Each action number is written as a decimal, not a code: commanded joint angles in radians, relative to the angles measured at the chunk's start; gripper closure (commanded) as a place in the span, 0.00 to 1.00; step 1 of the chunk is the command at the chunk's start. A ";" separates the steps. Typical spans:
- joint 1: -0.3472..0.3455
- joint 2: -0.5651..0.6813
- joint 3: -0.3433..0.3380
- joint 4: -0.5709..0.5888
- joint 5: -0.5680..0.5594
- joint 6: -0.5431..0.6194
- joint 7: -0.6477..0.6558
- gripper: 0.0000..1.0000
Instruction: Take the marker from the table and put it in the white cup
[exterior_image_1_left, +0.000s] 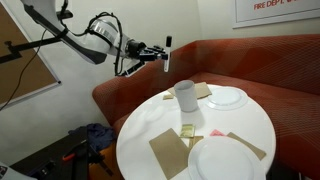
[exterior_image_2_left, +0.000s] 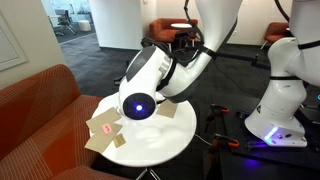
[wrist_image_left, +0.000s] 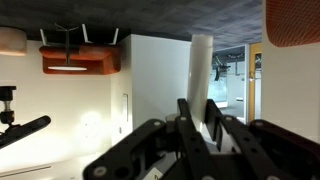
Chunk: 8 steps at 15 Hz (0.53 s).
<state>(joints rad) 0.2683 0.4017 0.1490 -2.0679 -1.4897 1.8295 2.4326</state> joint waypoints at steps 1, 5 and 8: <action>0.009 0.092 0.009 0.076 -0.038 -0.085 0.048 0.95; 0.010 0.161 0.007 0.127 -0.056 -0.121 0.043 0.95; 0.010 0.208 0.004 0.166 -0.065 -0.138 0.037 0.95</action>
<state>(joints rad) 0.2752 0.5606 0.1494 -1.9554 -1.5334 1.7384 2.4604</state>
